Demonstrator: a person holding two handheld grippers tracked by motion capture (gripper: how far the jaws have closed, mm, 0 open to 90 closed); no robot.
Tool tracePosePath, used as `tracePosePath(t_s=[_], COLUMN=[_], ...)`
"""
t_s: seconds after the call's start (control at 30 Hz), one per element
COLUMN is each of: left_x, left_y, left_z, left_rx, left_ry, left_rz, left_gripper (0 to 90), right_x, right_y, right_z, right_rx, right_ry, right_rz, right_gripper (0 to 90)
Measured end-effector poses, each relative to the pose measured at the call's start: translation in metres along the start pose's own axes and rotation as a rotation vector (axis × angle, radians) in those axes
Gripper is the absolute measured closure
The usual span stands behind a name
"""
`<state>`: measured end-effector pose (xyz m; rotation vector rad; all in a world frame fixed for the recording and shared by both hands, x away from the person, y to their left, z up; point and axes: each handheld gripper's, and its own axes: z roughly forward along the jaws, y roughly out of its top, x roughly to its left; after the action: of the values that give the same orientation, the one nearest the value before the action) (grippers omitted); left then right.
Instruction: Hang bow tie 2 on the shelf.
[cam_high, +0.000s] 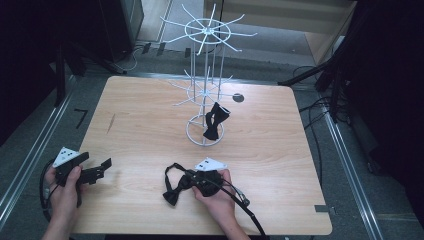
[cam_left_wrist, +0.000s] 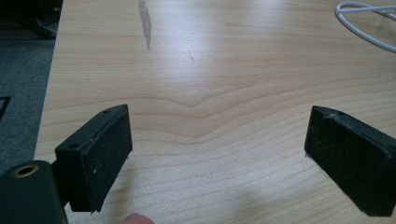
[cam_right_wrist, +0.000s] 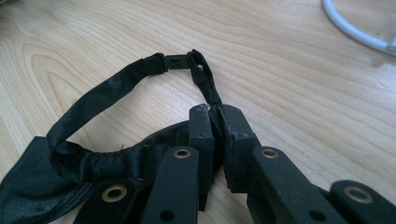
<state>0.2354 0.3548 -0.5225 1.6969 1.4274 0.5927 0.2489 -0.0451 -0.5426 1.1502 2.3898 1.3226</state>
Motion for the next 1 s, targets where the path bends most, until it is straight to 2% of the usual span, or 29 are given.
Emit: tracePosePath(t_s=[0.53,1.0], left_x=[0.000,0.000], left_y=[0.000,0.000], left_z=[0.000,0.000], left_rx=[0.000,0.002], left_ry=[0.002,0.001], left_rz=[0.000,0.001], left_gripper=[8.2,8.2], right_x=[0.000,0.004], right_y=[0.012,0.021], right_z=[-0.025,-0.037], right_rx=[-0.128,-0.182], right_ry=[-0.020,-0.025], right_rz=[-0.025,-0.040], right_gripper=[85.8,85.8])
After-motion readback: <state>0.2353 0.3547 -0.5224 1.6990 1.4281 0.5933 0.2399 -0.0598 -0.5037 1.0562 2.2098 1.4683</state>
